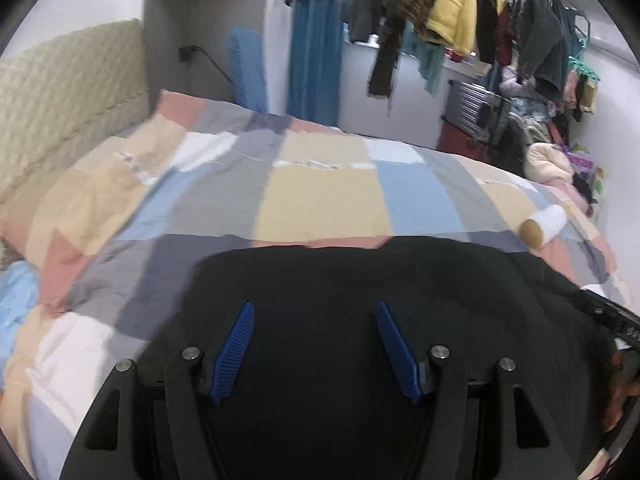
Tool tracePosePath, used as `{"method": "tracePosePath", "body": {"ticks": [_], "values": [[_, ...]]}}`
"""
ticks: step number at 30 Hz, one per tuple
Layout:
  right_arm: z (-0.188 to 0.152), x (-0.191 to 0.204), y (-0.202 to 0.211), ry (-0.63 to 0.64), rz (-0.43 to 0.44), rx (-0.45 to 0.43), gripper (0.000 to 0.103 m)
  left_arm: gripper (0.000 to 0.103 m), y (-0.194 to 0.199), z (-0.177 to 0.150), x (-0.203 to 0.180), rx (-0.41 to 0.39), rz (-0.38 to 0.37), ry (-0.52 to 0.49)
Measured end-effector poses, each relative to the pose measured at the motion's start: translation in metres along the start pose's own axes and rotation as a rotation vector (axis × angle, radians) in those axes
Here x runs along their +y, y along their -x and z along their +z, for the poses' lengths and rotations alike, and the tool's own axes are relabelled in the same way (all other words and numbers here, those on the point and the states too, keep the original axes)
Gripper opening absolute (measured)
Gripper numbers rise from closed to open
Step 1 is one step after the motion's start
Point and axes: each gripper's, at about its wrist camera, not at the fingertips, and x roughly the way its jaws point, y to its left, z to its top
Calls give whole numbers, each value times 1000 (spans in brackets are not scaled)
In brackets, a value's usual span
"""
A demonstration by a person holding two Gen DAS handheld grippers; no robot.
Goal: Fold large clothes
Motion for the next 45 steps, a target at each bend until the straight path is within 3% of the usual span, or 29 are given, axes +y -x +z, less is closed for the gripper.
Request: {"method": "tracePosePath", "body": {"ticks": [3, 8, 18, 22, 26, 37, 45], "values": [[-10, -14, 8, 2, -19, -5, 82, 64, -3, -12, 21, 25, 50, -2], [-26, -18, -5, 54, -42, 4, 82, 64, -15, -27, 43, 47, -19, 88], [-38, -21, -19, 42, -59, -15, 86, 65, -21, -35, 28, 35, 36, 18], [-36, -23, -2, 11, -76, -33, 86, 64, -1, -36, 18, 16, 115, -41], [-26, -19, 38, -31, -62, -93, 86, 64, 45, -30, 4, -38, 121, -78], [0, 43, 185, 27, 5, -239, 86, 65, 199, -4, -24, -160, 50, -51], [-10, 75, 291, 52, 53, -335, 87, 69, 320, -13, -23, -242, -3, -12]]}}
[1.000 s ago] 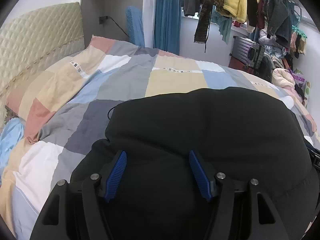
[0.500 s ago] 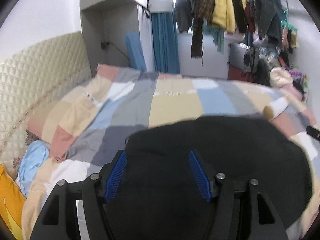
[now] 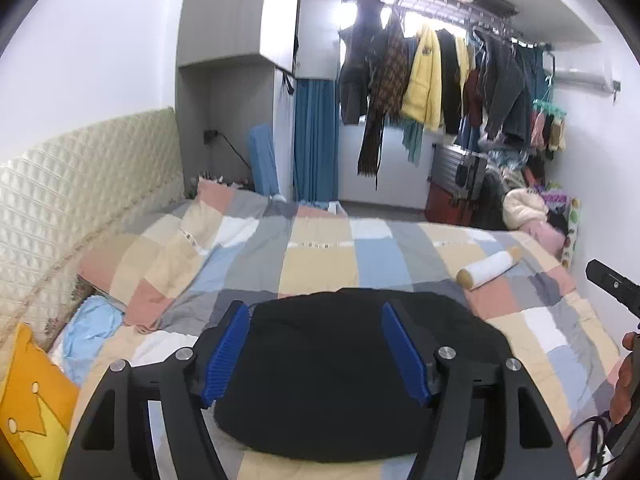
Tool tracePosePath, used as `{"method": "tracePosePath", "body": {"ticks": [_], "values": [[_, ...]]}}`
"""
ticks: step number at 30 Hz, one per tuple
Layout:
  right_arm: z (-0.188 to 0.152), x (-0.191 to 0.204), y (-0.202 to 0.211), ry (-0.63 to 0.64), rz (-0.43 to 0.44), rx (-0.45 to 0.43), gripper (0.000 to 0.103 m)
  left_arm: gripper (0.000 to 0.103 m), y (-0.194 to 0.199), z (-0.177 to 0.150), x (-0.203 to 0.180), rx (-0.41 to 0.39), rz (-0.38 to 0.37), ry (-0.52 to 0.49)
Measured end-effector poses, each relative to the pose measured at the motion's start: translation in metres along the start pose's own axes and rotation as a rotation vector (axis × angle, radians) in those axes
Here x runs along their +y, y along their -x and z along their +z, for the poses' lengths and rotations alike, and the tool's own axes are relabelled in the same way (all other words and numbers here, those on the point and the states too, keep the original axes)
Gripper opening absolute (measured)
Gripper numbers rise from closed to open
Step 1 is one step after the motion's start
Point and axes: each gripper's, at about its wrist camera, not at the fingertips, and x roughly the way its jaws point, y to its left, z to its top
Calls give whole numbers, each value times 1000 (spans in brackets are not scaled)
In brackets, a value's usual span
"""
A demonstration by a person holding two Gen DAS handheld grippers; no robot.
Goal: Fold large clothes
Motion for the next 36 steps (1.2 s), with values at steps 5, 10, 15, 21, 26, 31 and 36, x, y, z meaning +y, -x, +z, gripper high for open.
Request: {"method": "tracePosePath", "body": {"ticks": [5, 10, 15, 21, 26, 31, 36], "values": [[6, 27, 59, 65, 22, -83, 91, 80, 77, 6, -3, -73, -21, 5], [2, 53, 103, 130, 43, -136, 97, 87, 141, 3, -12, -155, -41, -16], [-13, 67, 133, 154, 77, -172, 103, 92, 186, -9, -18, -214, -57, -32], [-38, 79, 153, 182, 104, -194, 103, 95, 206, -35, -20, -223, -67, -21], [-63, 85, 162, 195, 124, -185, 103, 95, 210, -59, -24, -202, -72, -22], [-81, 87, 172, 206, 121, -181, 103, 95, 202, -80, -23, -146, -90, 9], [-97, 84, 175, 207, 78, -177, 103, 95, 195, -95, -17, -144, -83, 37]]}}
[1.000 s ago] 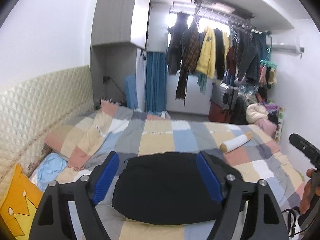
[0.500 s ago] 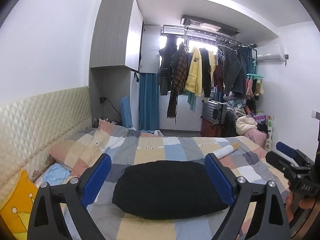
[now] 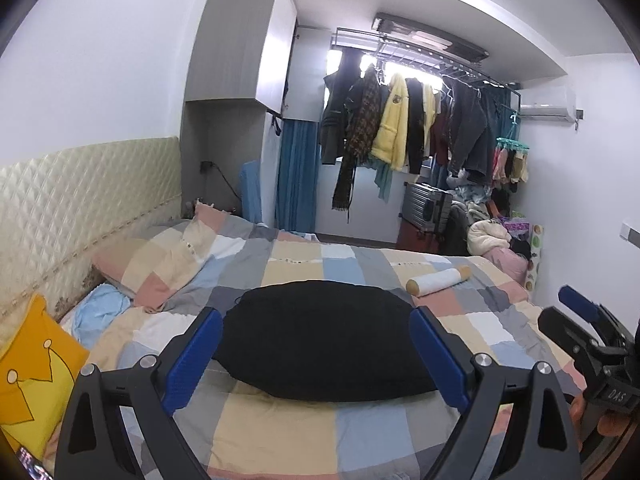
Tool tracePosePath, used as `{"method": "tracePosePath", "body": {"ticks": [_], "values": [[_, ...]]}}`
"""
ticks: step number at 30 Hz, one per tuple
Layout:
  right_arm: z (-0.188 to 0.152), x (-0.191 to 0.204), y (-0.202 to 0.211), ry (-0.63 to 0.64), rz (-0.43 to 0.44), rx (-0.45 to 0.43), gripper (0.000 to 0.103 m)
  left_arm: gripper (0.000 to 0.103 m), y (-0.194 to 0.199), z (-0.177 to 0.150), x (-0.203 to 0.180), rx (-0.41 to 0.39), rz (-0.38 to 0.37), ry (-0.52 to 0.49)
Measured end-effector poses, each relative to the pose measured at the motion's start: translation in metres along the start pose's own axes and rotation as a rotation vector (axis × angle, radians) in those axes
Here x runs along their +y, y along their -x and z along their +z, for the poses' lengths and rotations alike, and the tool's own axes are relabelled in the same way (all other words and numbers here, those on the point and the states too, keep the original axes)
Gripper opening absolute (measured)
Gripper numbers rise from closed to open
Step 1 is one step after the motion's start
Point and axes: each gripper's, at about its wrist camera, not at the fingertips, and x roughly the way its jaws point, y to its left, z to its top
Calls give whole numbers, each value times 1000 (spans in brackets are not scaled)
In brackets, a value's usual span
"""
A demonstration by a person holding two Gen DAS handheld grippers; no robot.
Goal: Fold large clothes
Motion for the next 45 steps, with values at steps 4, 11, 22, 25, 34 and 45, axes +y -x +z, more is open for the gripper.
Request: {"method": "tracePosePath", "body": {"ticks": [4, 11, 22, 25, 34, 45], "values": [[-16, -3, -6, -26, -18, 25, 103, 95, -8, -15, 5, -6, 9, 20], [-50, -10, -29, -90, -14, 65, 103, 95, -35, -39, 16, 40, 28, 49], [-74, -4, -57, -86, -26, 130, 103, 95, -76, -66, 19, 140, 57, 76], [-76, -6, -60, -98, -35, 145, 103, 95, -77, -67, 17, 140, 75, 60], [-77, -14, -52, -121, -84, 139, 103, 95, -76, -68, 14, 141, 78, 57], [-79, -16, -55, -125, -90, 155, 103, 95, -78, -70, 12, 140, 124, 30]]}}
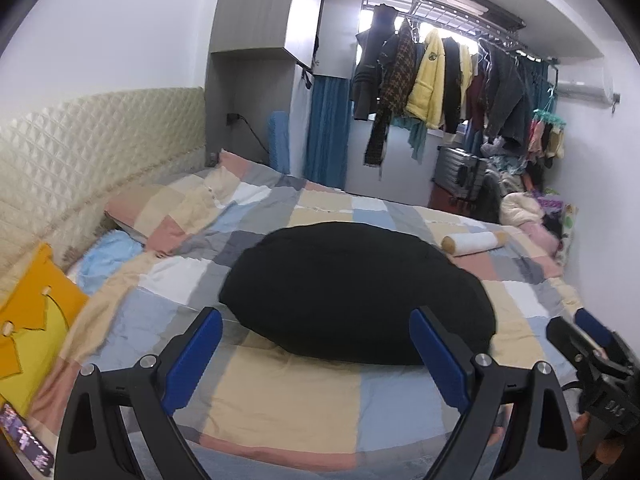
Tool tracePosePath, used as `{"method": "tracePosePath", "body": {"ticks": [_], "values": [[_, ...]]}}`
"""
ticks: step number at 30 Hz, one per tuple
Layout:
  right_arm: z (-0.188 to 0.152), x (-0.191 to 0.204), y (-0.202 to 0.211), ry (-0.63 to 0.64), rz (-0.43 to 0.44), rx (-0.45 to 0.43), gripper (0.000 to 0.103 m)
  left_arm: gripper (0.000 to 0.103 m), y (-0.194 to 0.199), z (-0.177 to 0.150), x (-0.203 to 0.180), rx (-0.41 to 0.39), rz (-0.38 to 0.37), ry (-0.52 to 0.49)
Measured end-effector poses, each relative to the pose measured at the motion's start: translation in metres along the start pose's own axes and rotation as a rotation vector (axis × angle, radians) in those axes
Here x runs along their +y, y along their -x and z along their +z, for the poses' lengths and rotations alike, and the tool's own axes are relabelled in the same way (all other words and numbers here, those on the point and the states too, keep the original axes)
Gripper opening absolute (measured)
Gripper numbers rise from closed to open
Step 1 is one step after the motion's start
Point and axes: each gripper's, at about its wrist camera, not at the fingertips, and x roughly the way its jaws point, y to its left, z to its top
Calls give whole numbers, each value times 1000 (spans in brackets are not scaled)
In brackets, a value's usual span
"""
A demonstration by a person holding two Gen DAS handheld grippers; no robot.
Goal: Fold large clothes
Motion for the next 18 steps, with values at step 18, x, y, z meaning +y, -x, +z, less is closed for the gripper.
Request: {"method": "tracePosePath", "body": {"ticks": [18], "values": [[-13, -6, -3, 5, -15, 16, 103, 95, -5, -5, 6, 31, -11, 13]]}}
